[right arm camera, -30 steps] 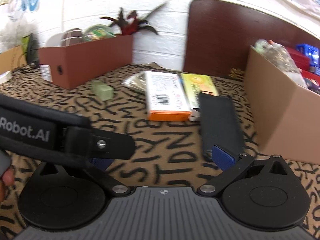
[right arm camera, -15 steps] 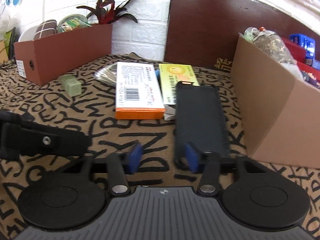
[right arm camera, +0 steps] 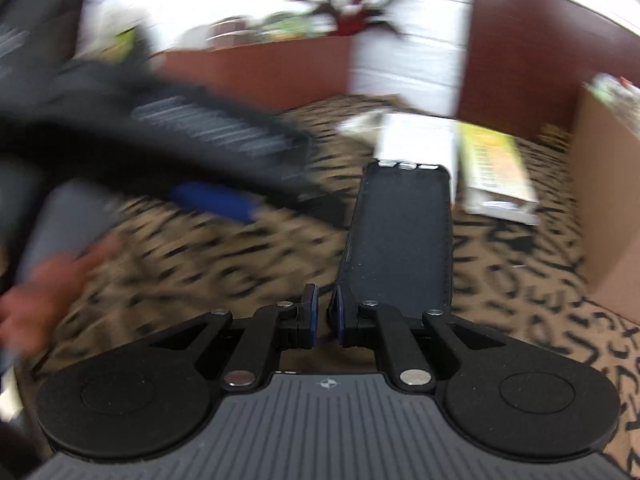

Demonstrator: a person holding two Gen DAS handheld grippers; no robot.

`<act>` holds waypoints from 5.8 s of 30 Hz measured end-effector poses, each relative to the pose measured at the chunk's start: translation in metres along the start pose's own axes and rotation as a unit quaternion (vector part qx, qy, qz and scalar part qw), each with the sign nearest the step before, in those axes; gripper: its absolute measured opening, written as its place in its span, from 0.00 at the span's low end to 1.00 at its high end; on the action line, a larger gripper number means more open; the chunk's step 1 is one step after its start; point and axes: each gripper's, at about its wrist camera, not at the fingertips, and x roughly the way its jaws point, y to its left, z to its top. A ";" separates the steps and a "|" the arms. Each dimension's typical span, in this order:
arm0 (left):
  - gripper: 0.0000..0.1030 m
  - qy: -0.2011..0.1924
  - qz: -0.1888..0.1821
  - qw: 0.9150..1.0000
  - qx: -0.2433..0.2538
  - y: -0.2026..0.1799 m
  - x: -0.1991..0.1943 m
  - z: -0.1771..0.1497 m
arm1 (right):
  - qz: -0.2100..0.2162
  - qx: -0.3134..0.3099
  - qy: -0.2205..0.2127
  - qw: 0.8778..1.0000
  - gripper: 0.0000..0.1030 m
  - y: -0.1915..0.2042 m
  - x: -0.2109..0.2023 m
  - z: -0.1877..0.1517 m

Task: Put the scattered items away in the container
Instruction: 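Grasp the black phone case with the left gripper, then lift the phone case and carry it over the red-brown box, then lower the phone case into the box and open the left gripper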

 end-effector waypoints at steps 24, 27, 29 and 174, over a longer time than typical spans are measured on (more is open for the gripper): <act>0.29 0.011 0.068 0.998 -0.008 0.017 0.004 -0.003 | -0.039 0.050 0.002 0.998 0.21 -0.024 -0.005 -0.003; 0.42 0.002 0.053 0.998 -0.028 0.022 0.006 -0.003 | -0.038 0.045 0.003 0.998 0.21 -0.021 -0.002 0.001; 0.42 0.004 0.054 0.998 -0.022 0.019 0.007 -0.002 | -0.039 0.044 0.003 0.998 0.21 -0.020 -0.001 0.002; 0.89 -0.201 0.118 0.964 -0.126 0.185 -0.029 0.280 | -0.014 -0.148 -0.138 0.979 0.83 0.022 0.190 0.324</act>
